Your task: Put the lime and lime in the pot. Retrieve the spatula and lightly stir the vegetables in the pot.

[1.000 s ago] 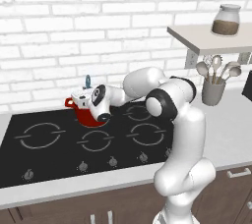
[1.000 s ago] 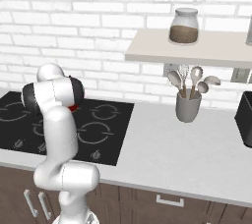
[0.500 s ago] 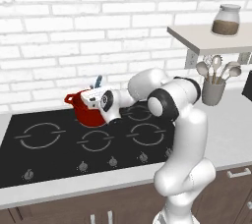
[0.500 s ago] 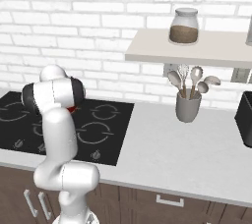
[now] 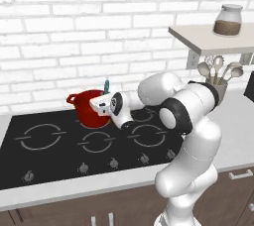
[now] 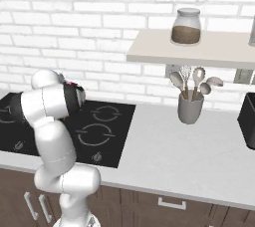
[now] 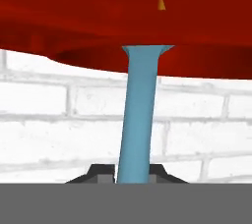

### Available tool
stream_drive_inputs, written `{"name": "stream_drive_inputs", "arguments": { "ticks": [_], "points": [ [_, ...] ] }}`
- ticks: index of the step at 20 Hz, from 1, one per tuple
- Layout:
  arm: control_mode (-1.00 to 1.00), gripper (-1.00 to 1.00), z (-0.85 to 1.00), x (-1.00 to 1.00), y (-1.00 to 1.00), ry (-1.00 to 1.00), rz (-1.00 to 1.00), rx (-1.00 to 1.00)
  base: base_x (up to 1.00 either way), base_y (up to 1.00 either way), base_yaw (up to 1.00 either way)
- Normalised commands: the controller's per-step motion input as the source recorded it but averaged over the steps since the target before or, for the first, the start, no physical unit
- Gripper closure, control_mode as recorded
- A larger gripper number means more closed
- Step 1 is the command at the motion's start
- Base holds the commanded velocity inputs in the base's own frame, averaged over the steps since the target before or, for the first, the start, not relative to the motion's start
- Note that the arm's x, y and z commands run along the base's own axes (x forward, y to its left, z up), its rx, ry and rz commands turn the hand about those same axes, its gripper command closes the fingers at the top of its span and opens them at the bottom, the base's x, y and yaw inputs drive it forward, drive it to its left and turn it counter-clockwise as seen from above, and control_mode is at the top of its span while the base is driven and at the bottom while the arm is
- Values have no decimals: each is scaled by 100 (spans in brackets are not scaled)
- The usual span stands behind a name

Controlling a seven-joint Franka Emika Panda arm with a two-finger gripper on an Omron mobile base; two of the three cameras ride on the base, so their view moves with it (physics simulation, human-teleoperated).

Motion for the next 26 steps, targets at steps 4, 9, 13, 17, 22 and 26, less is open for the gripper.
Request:
{"name": "stream_drive_inputs", "arguments": {
  "ticks": [4, 9, 13, 17, 22, 26],
  "points": [
    [-100, 100, 46, 1, 34, 34, 0, -30, 0, 0, 0],
    [-100, 100, 25, 34, 69, 31, 0, -28, 0, 0, 0],
    [-100, 100, -4, 27, 65, 14, 0, -17, 0, 0, 0],
    [-100, 100, -51, -2, 36, -7, 0, -1, 0, 0, 0],
    [-100, 100, -67, -1, 48, -20, 0, 2, 0, 0, 0],
    [-100, 100, -64, 0, 4, -14, 0, 6, 0, 0, 0]
  ]
}}
